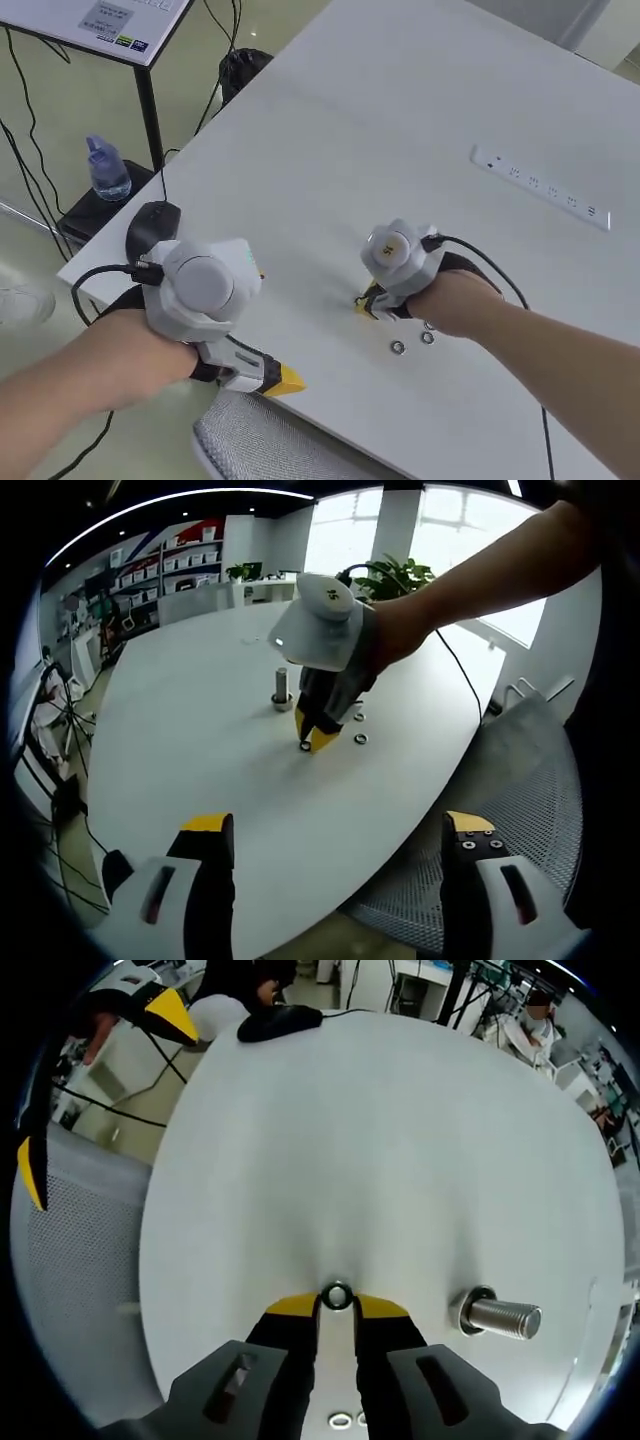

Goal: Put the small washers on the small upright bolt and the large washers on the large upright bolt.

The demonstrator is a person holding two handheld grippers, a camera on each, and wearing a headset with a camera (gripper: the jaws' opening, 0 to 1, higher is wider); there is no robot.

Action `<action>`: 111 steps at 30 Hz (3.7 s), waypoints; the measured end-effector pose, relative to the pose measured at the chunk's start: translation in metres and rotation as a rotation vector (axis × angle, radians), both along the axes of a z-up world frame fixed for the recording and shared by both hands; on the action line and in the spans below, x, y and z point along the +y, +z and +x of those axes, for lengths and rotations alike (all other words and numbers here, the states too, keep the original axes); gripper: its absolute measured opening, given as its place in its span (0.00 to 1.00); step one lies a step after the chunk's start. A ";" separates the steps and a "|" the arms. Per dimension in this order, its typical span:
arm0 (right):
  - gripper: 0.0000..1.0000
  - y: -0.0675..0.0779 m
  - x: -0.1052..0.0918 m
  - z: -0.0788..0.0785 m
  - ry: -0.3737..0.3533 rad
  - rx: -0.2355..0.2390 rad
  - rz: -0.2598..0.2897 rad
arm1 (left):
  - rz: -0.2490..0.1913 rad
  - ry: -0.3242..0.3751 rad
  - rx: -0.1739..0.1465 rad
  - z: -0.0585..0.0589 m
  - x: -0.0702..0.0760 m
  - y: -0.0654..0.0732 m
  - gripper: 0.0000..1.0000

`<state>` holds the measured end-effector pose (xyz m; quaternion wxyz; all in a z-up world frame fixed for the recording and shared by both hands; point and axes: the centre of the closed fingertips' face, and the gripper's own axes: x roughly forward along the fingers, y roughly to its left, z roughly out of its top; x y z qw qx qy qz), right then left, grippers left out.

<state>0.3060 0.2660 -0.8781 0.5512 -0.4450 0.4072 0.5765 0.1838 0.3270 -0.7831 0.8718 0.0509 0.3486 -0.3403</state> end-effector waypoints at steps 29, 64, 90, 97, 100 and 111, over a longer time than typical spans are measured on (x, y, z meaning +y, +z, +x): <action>0.18 0.000 0.006 0.003 -0.058 0.034 -0.145 | 0.003 -0.001 0.028 -0.013 0.002 -0.007 0.82; 0.12 0.000 0.004 0.001 0.002 -0.012 -0.118 | -0.011 -0.010 0.020 -0.013 -0.005 -0.001 0.82; 0.12 0.039 -0.086 0.004 -0.168 0.029 -0.092 | -0.016 -0.069 -0.026 0.004 -0.026 0.013 0.88; 0.12 0.047 -0.117 0.010 -0.228 0.020 -0.074 | -0.018 -0.083 -0.007 0.005 -0.027 0.008 0.89; 0.12 0.048 -0.129 0.012 -0.256 0.026 -0.074 | -0.018 -0.084 -0.001 0.006 -0.027 0.006 0.89; 0.12 0.047 -0.164 0.035 -0.340 0.019 -0.077 | -0.024 -0.070 -0.007 0.015 -0.027 0.007 0.91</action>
